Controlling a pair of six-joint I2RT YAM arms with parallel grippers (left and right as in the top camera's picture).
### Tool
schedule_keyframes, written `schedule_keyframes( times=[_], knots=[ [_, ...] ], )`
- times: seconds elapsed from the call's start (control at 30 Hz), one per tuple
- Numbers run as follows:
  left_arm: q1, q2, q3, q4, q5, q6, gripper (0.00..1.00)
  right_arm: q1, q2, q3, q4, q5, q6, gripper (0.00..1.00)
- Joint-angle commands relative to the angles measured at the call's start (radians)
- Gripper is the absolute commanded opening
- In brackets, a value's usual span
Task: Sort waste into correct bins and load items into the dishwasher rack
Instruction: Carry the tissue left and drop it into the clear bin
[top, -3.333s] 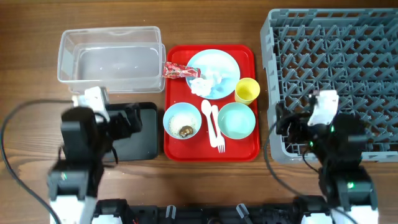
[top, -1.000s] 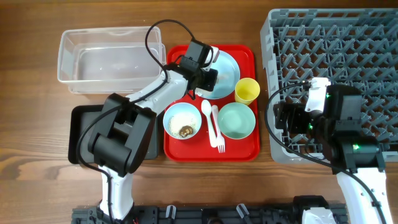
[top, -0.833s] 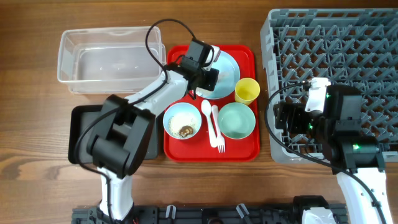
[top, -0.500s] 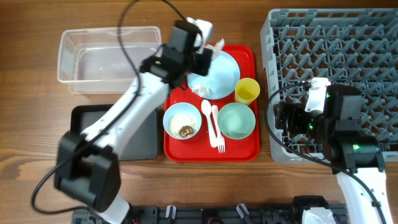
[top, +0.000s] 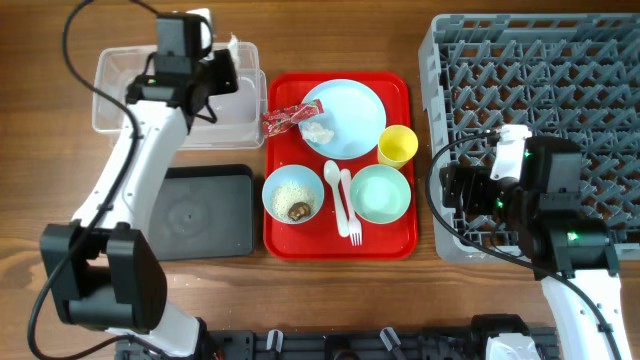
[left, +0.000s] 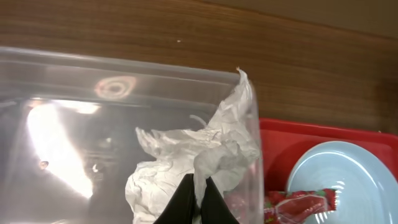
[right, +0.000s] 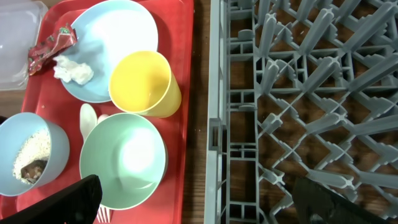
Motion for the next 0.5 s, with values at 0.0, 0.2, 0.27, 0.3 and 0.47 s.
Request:
schedule_keyframes(
  times=[0.0, 0.2, 0.27, 0.3, 0.47],
  knots=[
    [0.021, 0.010, 0.004, -0.031, -0.006, -0.013, 0.27, 0.000, -0.001, 0.024, 0.000, -0.005, 0.011, 1.00],
    [-0.019, 0.003, 0.005, -0.056, 0.019, 0.056, 0.64, 0.000, -0.001, 0.024, -0.002, -0.005, 0.011, 1.00],
    [-0.051, -0.004, 0.005, -0.042, 0.088, 0.123, 0.66, 0.000, -0.001, 0.024, -0.003, -0.005, 0.011, 1.00],
    [-0.072, -0.004, 0.005, -0.032, 0.130, 0.173, 0.67, 0.000, -0.001, 0.024, -0.003, -0.005, 0.011, 1.00],
    [-0.195, 0.008, 0.005, -0.023, 0.174, 0.406, 0.82, 0.000, -0.001, 0.024, -0.006, -0.005, 0.011, 1.00]
  ],
)
